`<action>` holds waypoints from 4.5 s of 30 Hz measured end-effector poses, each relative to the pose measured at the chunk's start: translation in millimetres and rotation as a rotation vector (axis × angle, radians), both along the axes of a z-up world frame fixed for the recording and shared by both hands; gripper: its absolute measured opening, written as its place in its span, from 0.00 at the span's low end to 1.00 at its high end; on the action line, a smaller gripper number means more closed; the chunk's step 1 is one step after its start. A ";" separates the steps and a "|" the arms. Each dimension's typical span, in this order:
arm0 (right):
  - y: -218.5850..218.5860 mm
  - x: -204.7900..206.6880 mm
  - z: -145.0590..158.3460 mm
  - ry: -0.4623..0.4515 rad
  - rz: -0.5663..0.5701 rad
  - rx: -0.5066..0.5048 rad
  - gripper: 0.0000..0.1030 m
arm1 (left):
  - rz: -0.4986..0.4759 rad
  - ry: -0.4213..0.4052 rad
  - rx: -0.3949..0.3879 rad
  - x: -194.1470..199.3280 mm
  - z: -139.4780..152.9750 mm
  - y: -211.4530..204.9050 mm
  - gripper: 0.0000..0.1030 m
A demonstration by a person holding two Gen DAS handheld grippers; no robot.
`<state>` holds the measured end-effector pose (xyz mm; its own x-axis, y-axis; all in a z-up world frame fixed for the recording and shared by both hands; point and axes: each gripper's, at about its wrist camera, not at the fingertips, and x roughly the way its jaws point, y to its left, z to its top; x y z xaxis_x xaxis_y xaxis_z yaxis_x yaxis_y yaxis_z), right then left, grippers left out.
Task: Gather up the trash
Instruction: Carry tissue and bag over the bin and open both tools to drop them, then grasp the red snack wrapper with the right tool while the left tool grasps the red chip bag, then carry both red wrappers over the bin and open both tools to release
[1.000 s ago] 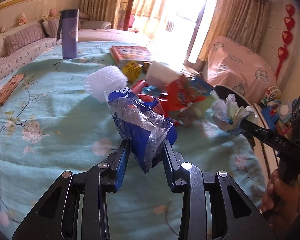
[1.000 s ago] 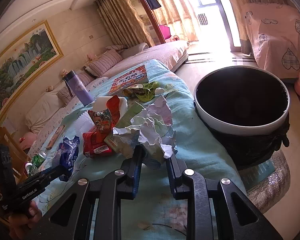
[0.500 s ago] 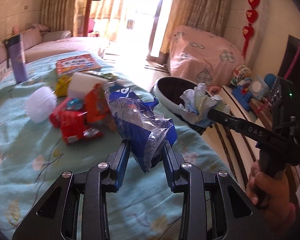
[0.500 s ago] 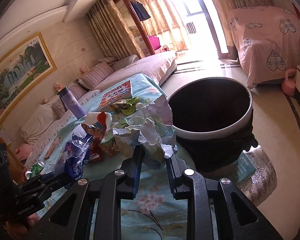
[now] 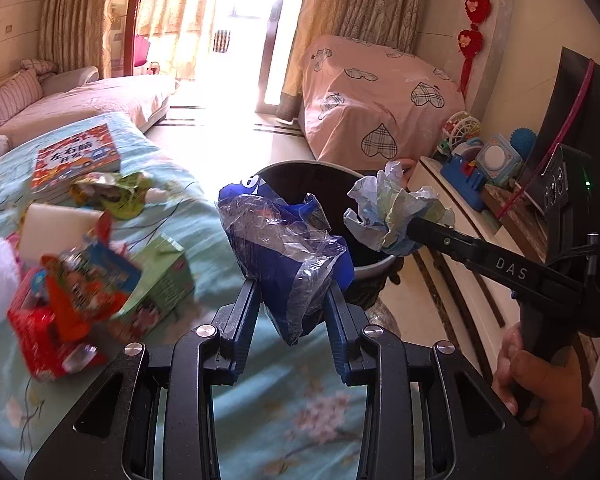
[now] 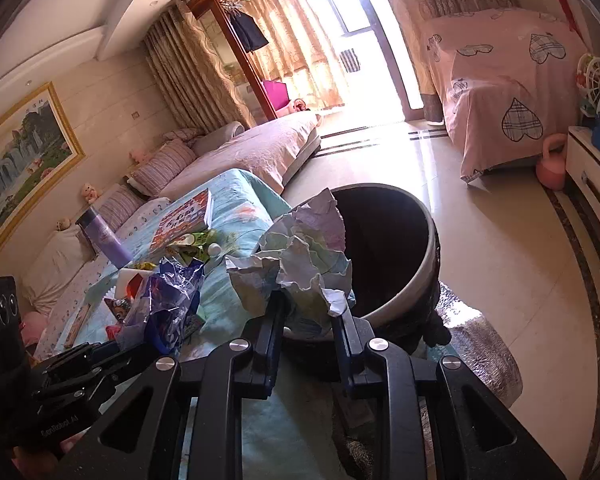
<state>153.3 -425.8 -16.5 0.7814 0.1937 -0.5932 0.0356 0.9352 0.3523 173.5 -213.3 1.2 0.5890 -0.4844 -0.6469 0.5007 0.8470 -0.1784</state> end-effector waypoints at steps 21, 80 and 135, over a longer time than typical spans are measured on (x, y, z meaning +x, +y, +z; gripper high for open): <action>-37.8 63.2 -15.9 0.073 -0.008 -0.026 0.31 | -0.025 0.066 0.035 65.7 -19.5 -60.4 0.60; 150.7 28.7 -22.7 0.037 0.278 0.077 0.52 | 0.424 0.125 -0.052 -11.4 -39.2 193.3 0.70; -8.4 -12.9 -4.8 -0.063 -0.008 0.163 0.02 | -0.017 0.064 -0.030 15.2 6.5 1.1 0.11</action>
<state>140.4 -434.2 -21.3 0.8177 0.2771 -0.5046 0.0160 0.8652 0.5011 188.8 -212.3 7.7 0.5385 -0.5138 -0.6678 0.5021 0.8321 -0.2354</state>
